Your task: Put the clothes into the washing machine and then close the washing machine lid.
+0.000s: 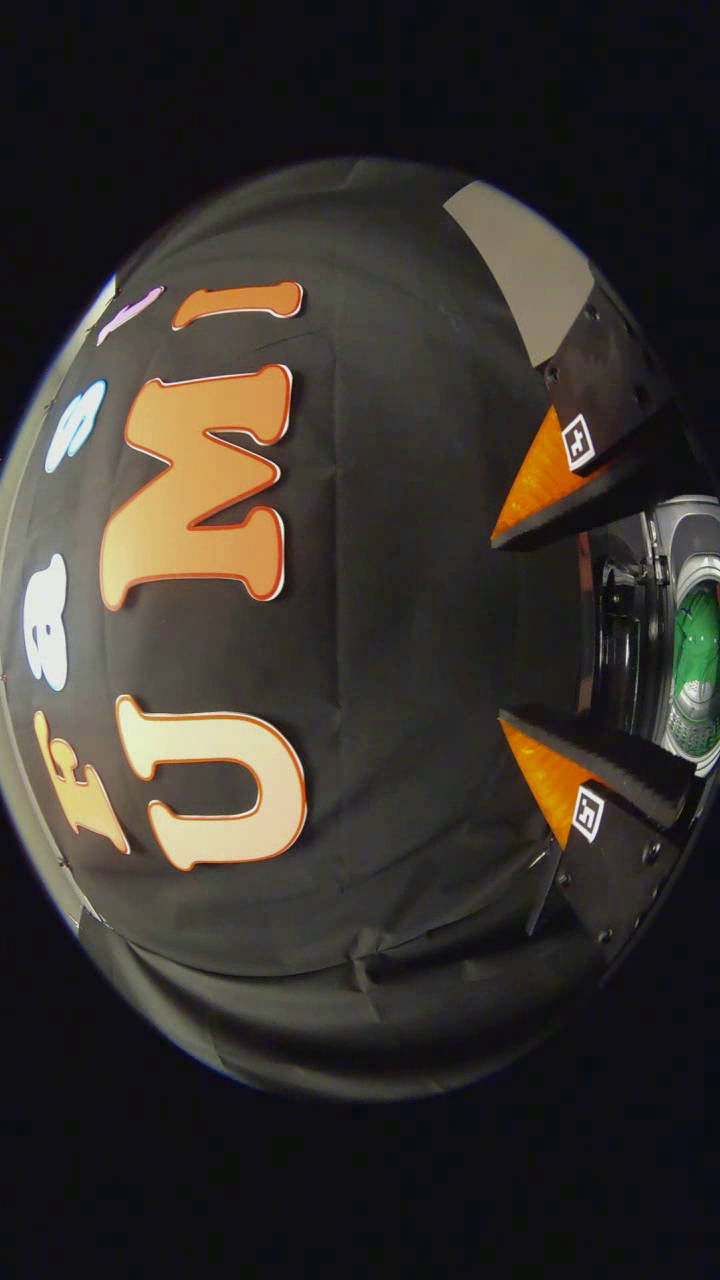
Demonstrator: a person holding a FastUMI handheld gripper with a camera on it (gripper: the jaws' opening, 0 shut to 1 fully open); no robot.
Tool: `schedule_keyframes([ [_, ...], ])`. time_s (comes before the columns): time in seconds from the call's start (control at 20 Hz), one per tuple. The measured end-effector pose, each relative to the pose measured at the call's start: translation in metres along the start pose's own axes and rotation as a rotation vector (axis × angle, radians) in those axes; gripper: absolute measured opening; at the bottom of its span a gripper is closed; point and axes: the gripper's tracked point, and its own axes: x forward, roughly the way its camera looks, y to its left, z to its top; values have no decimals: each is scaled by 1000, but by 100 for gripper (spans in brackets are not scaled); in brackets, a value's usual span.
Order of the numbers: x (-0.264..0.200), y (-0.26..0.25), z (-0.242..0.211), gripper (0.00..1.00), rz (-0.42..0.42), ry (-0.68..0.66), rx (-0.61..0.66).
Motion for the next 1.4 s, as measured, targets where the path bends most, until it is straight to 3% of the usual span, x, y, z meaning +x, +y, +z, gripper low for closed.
schedule_keyframes([
  [0.3, 38, 4, -33, 98, -14, 99, 18],
  [0.4, 49, 2, -34, 100, -12, 35, 3],
  [0.7, 27, 1, -36, 100, -12, -21, 6],
  [1.4, -75, 3, -82, 99, -26, -160, -4],
])
